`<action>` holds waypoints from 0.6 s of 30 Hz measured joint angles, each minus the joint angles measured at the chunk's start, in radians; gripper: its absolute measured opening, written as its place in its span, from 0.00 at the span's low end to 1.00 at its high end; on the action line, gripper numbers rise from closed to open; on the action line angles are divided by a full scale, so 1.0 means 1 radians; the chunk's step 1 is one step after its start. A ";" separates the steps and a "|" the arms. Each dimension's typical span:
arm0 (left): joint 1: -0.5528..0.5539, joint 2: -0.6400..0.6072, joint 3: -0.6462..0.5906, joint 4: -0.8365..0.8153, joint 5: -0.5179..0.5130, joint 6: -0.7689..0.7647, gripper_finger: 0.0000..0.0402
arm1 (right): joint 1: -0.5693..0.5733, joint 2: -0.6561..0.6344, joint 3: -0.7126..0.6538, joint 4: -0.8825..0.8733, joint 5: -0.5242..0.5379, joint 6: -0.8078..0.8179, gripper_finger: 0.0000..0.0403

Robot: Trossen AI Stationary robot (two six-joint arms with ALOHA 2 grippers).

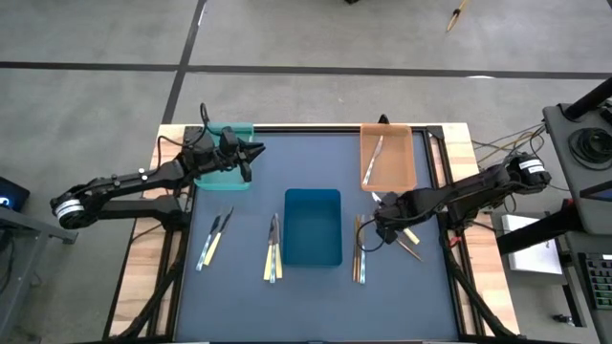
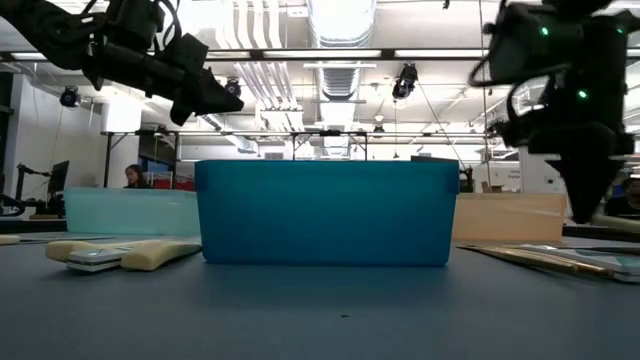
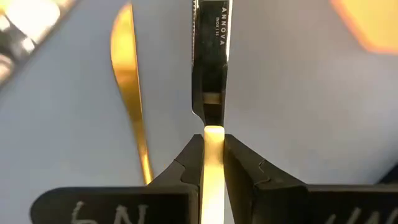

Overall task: Sort silverware by color (type)
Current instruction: Put the top right yellow knife into the blue bin

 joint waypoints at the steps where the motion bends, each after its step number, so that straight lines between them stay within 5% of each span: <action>1: 0.000 0.000 0.000 0.000 0.000 -0.002 0.10 | 0.000 0.000 0.021 -0.009 0.023 0.000 0.07; 10: 0.000 0.000 0.000 0.007 0.000 -0.004 0.10 | 0.000 0.000 0.226 -0.005 0.154 0.037 0.07; 18: 0.000 -0.005 0.000 0.038 0.007 0.017 0.10 | -0.002 0.026 0.449 0.012 0.192 0.223 0.07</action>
